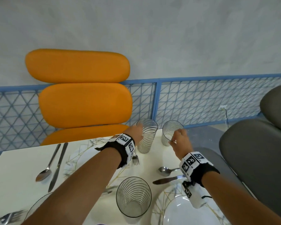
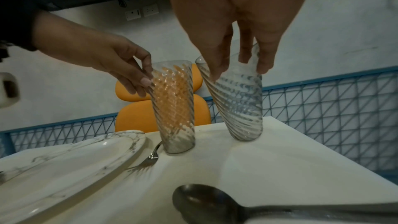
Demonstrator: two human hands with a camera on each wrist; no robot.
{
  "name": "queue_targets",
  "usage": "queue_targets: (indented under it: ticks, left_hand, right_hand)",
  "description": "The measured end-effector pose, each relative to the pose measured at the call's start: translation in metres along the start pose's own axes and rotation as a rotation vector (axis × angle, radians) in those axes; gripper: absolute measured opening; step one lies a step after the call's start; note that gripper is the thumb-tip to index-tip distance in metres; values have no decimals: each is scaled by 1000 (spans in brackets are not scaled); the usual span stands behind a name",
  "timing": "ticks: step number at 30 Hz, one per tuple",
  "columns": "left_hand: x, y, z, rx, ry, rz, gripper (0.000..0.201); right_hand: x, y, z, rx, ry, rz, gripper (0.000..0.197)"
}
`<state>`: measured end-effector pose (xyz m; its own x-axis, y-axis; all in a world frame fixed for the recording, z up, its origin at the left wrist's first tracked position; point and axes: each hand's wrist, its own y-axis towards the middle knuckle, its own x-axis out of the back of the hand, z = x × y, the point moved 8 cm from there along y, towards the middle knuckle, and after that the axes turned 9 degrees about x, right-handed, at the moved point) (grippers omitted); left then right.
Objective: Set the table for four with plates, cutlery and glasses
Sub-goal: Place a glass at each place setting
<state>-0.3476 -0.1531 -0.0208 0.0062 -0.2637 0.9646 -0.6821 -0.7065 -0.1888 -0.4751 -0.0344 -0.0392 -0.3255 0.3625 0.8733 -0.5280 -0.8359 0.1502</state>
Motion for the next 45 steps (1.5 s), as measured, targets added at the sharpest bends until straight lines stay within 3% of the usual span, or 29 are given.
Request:
queue_targets:
  ticks: [3,6,10,14,16,19,22,26,29,33,40,42,45]
  left_hand:
    - [11,-11,10,54,-13,-45,45]
    - [46,-29,26,99,9,-184,36]
    - [104,-72,52,150,-212,-312,35]
    - [151,-151,81,90,-526,-475,45]
    - [167,-205,97,45,-677,-535,40]
    - [174,-295,123,24,-901,-579,20]
    - [152,-373,147,58,-1069,-538,22]
    - [81,-433,169,141,-1135,-325,28]
    - [23,-450,169,191,-1038,-214,24]
    - [-35,-455,170,257,-901,-180,18]
    - [-78,-451,156,256,-752,-187,21]
    - [-81,-453,157,262,-765,-197,33]
    - [-86,-465,163,311,-946,-227,72]
  right_hand:
    - [7,-10,6,41,23,-43,9]
    - [29,-23,18,90,77,-123,11]
    - [74,-49,33,107,131,-298,17]
    - [129,-99,55,142,245,-473,19]
    - [147,-132,65,164,285,-485,11]
    - [163,-191,86,223,303,-467,16]
    - [147,-246,102,222,390,-341,25]
    - [97,-307,124,229,467,-134,22]
    - [59,-333,133,239,367,-18,24]
    - [31,-351,139,215,348,23,25]
    - [7,-369,149,293,291,7,22]
    - [7,-374,143,297,287,-22,36]
    - [4,-381,125,195,376,-32,81]
